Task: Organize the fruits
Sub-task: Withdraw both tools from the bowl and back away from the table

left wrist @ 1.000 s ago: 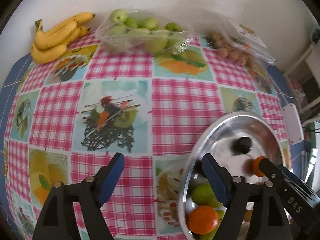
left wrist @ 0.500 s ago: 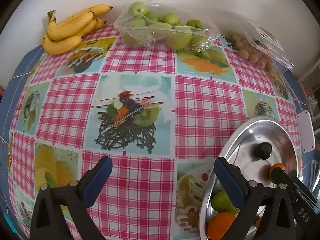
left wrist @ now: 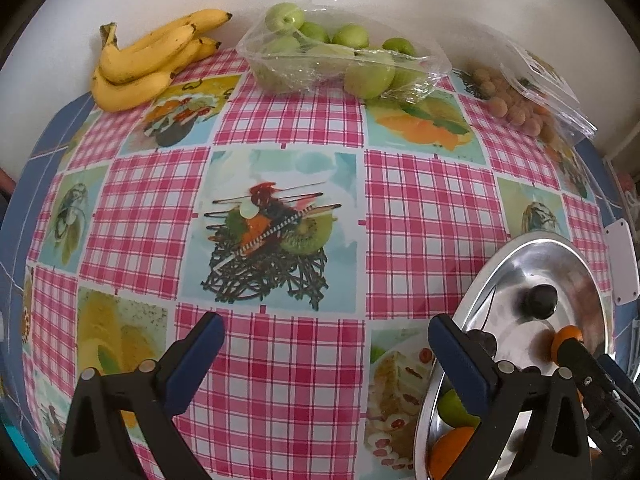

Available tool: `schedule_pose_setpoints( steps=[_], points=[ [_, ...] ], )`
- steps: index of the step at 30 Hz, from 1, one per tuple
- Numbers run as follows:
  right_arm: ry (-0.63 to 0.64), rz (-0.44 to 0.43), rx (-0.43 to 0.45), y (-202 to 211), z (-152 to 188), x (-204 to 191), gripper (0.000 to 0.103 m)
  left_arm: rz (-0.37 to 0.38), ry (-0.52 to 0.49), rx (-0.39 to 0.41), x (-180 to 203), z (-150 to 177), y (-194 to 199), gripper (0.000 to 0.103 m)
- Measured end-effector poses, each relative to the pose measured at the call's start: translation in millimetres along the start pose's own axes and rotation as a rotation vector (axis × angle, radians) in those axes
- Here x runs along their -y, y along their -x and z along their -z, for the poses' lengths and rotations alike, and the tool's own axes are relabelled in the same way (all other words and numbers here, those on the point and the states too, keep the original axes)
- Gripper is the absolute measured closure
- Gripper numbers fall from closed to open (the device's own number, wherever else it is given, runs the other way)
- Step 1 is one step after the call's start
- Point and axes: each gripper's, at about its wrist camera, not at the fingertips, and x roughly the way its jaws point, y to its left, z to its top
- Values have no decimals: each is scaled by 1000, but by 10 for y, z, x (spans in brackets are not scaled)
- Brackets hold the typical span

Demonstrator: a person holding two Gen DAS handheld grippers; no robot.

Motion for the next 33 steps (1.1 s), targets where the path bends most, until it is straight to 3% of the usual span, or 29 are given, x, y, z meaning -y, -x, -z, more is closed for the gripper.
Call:
schedule_pose_setpoints(
  steps=[6,12,18,33],
  points=[
    [14,-16,-1,17,48,-41,0,-22,-35,13,31,19,65,0],
    [30,-41,11,60,91,-105,0,-150,-67,123,39,41,260,0],
    [34,-48,29,146,145,-121,0,-201,-64,159,3,92,372,0],
    [43,-74,35,310,465,-163,0,-189,-133,194,-50,524,506,0]
  ],
)
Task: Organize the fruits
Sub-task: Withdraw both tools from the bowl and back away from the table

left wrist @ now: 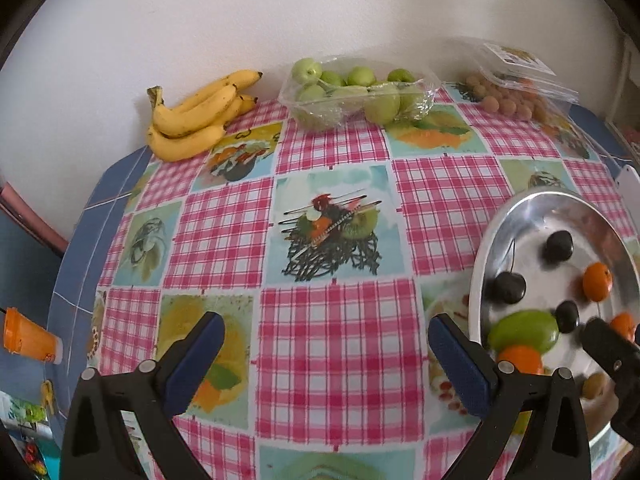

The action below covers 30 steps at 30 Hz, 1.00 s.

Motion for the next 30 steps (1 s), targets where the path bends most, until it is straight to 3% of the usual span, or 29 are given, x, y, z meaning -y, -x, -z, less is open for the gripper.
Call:
schedule_pose_setpoints(
  steps=[8,16,30],
  points=[
    [40,-1,29,155,179,-89,0,41,43,31,-176,259,195,0],
    [82,13,43,257,376,-154,0,33,46,52,-298,438,342,0],
    [105,24,52,350,637,-176,0,62,86,45,-492,682,464,0]
  ],
)
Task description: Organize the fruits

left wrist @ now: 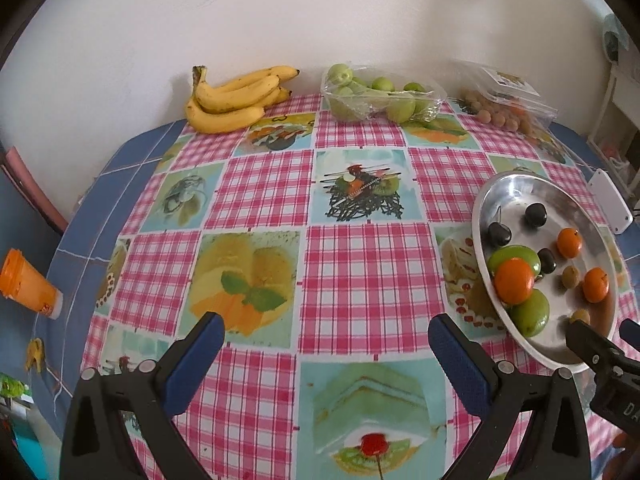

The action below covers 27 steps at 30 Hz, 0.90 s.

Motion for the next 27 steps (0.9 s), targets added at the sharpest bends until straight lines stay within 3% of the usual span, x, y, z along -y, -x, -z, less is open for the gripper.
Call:
schedule_pose_setpoints(
  steps=[27],
  points=[
    [17,10,47,247,189,-20,0,13,48,29,-175,189,281,0]
  ],
)
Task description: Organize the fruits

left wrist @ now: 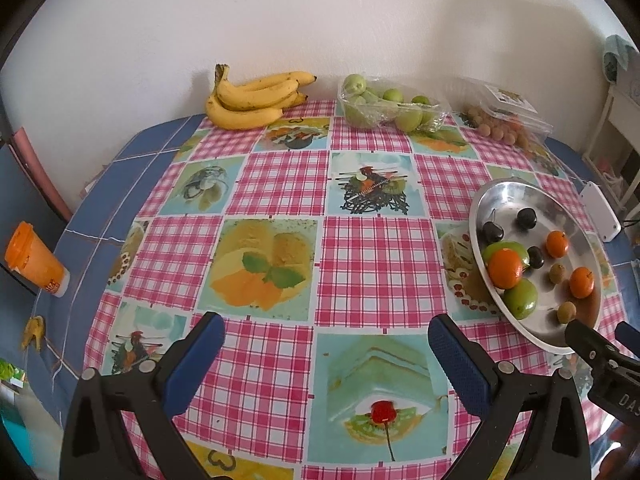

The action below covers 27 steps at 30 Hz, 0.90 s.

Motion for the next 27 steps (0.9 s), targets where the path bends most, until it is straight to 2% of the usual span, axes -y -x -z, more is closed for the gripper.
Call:
schedule_pose_setpoints(
  steps=[12,21,27],
  points=[
    [4,3,-4,-10,5,-21,0,-21,-10,-45,-3,20,-55,0],
    [1,5,-13,-38,-1,-21,0,-22,-24,-47,11,14,-54,0],
    [0,4,-20,-61,5,-25,0,1,-18,-54,4,15,-53,0]
  ],
)
